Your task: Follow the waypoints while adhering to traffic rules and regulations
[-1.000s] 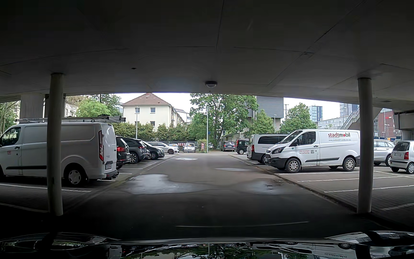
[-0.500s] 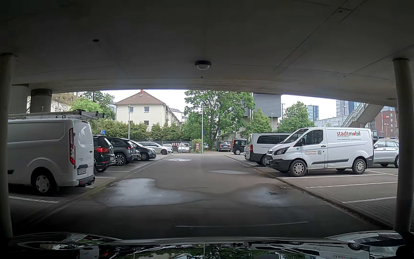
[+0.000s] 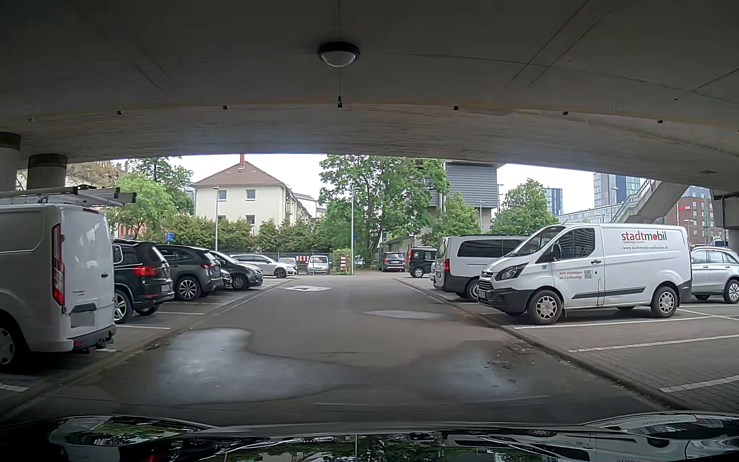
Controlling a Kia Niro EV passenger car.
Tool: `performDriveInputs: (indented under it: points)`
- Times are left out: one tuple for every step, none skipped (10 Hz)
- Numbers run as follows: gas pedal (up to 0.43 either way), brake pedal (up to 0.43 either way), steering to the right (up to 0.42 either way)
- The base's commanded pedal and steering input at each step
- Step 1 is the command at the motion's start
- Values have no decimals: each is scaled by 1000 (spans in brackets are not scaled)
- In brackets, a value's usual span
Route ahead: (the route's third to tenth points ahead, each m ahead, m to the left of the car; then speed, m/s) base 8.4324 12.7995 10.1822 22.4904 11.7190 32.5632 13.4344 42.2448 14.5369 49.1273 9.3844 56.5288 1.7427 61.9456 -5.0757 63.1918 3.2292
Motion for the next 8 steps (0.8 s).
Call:
performDriveInputs:
  points:
    - [8, 0, 32]
    - [8, 0, 29]
    - [8, 0, 25]
    - [8, 0, 24]
    - [8, 0, 23]
    - [8, 0, 20]
    - [8, 0, 15]
    - [8, 0, 8]
